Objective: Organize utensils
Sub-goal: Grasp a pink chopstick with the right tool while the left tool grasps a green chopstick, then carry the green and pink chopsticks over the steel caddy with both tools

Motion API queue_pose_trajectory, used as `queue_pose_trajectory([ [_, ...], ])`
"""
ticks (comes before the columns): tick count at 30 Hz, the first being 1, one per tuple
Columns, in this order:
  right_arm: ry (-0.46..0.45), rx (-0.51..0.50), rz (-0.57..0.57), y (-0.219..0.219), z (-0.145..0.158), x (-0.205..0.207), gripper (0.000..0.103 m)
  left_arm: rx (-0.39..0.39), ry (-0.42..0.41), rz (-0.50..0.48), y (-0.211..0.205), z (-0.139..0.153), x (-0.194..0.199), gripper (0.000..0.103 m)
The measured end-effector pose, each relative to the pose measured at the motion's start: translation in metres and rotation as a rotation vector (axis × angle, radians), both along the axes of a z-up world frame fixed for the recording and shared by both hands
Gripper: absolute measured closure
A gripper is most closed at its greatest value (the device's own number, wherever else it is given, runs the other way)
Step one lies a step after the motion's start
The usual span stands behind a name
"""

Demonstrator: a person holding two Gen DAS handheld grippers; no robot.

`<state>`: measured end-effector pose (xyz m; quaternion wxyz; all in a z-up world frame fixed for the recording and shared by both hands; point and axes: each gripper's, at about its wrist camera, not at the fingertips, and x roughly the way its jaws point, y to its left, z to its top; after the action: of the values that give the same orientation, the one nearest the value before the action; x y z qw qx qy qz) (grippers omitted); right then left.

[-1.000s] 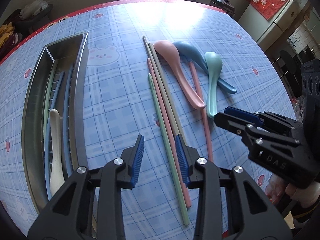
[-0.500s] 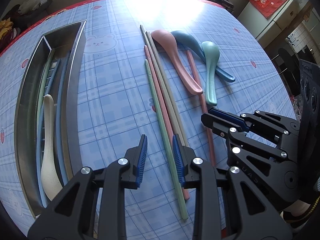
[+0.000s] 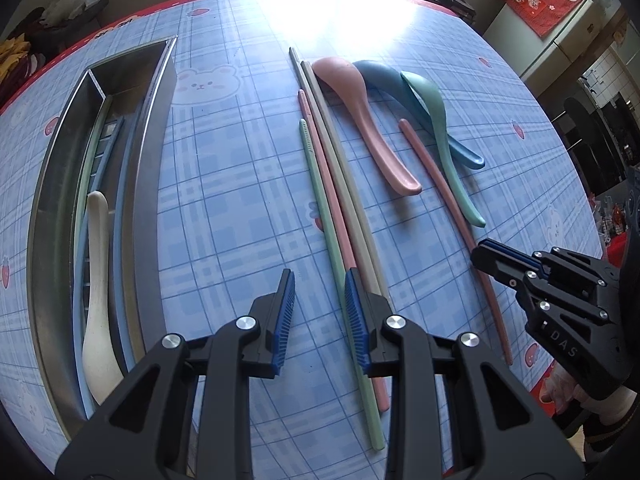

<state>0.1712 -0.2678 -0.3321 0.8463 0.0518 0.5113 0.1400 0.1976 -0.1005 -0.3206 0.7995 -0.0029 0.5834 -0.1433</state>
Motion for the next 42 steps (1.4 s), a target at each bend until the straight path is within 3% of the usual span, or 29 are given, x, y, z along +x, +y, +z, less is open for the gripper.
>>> queue_pose_trajectory([
  [11,0.002,0.03,-0.025,-0.005,-0.001,-0.003,0.097,0.059,-0.031,-0.006,-0.012,0.0,0.011,0.075],
  [17,-0.003,0.035,-0.031,-0.007,-0.001,-0.005,0.097,0.148,-0.075,-0.058,-0.028,-0.002,0.013,0.077],
  [24,-0.018,0.028,-0.044,-0.005,0.0,-0.006,0.096,0.164,-0.11,-0.075,-0.031,-0.005,0.006,0.077],
  [28,-0.031,0.012,-0.04,-0.001,0.0,-0.006,0.096,0.102,-0.102,-0.046,-0.016,-0.005,-0.004,0.079],
  [30,-0.031,0.014,-0.041,-0.002,-0.001,-0.005,0.096,0.055,-0.079,-0.004,-0.004,-0.004,-0.004,0.088],
  [34,-0.035,0.017,-0.036,-0.002,-0.001,-0.004,0.096,-0.041,-0.029,0.055,0.015,-0.006,-0.003,0.092],
  [42,-0.085,-0.069,0.014,0.009,-0.001,-0.009,0.096,0.003,-0.042,0.023,0.009,-0.005,-0.006,0.09],
])
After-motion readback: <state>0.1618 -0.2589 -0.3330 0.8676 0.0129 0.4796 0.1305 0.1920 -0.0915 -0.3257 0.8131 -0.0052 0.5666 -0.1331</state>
